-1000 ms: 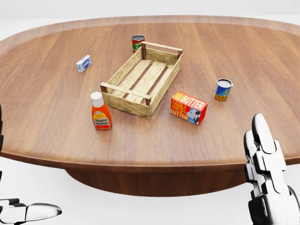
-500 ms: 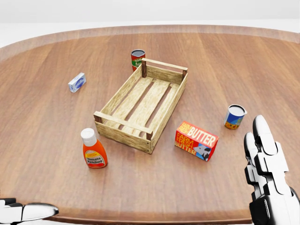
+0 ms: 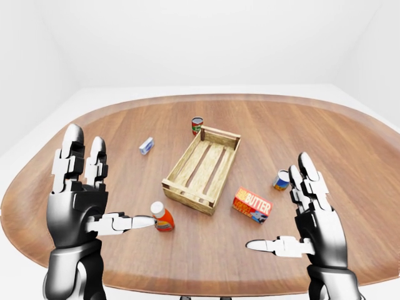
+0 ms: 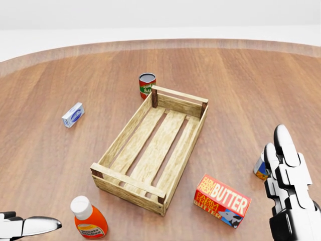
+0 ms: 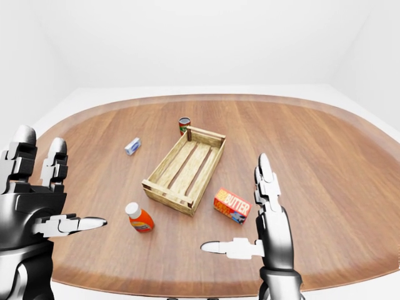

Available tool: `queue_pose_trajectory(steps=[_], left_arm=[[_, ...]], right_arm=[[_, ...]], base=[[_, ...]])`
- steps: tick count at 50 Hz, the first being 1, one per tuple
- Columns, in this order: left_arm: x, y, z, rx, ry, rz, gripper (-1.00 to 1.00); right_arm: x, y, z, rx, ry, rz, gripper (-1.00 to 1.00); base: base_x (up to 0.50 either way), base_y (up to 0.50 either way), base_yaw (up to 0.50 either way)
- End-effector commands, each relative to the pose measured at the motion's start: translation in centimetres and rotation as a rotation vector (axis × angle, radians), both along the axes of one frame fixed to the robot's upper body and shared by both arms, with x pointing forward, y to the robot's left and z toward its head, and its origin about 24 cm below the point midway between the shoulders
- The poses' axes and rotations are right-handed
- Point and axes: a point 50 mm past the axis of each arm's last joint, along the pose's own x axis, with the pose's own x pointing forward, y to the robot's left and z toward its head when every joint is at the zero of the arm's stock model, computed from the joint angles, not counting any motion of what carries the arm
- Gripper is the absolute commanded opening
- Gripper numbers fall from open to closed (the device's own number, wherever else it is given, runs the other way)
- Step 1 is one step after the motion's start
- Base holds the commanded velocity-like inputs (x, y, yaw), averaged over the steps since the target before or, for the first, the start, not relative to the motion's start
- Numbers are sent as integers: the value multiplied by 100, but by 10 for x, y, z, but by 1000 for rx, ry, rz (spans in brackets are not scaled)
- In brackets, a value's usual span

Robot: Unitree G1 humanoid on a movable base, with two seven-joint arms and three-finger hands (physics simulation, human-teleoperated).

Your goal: Pick up the butter and put it in the tray.

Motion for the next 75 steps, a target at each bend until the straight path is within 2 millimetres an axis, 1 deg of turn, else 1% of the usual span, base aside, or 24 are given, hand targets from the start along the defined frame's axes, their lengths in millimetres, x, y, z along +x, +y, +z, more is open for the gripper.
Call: queue_pose_trajectory(steps=[1, 26, 29, 39, 49, 55, 59, 62, 64, 67, 68, 70, 73, 75], left_arm=[[-1, 0, 1, 0, -3, -1, 100], [-1, 1, 1, -2, -8, 1, 100], [-1, 2, 2, -3, -13, 5, 100], [0, 0, 1, -1, -3, 0, 100], [0, 1, 2, -1, -10, 4, 100], [1, 0, 0, 0, 1, -1, 100], [0, 0, 0, 2, 0, -2, 100], [1, 0, -1, 1, 7, -2, 100], [3, -1, -3, 1, 15, -5, 100], [5, -2, -5, 0, 26, -5, 100], [5, -1, -4, 0, 20, -3, 100], [5, -1, -4, 1, 21, -3, 100], [5, -2, -4, 0, 23, -6, 100], [5, -2, -5, 1, 26, -7, 100]], right_arm=[[-1, -1, 1, 4, 0, -7, 98], [1, -8, 0, 11, -5, -50, 97], [2, -11, -1, 18, -7, -70, 98], [2, -13, -2, -3, 1, -86, 97], [3, -17, -3, 32, 0, -90, 98], [1, -23, -4, 40, 8, -102, 98], [-4, -35, -3, 55, 1, -116, 98], [-4, -39, -1, -9, 7, -114, 98], [-4, -48, -1, -46, 17, -141, 98], [-1, -56, -9, -72, 61, -159, 98], [3, -61, -16, -91, 96, -165, 98], [8, -65, -23, -119, 134, -169, 98], [17, -73, -32, -110, 161, -165, 98], [21, -74, -36, -114, 177, -154, 98]], base=[[50, 0, 0], [48, -2, 0], [6, 0, 0], [0, 5, 0], [0, 7, 0], [0, 0, 0], [0, 0, 0], [0, 0, 0], [0, 0, 0], [0, 0, 0], [0, 0, 0], [0, 0, 0], [0, 0, 0], [0, 0, 0]])
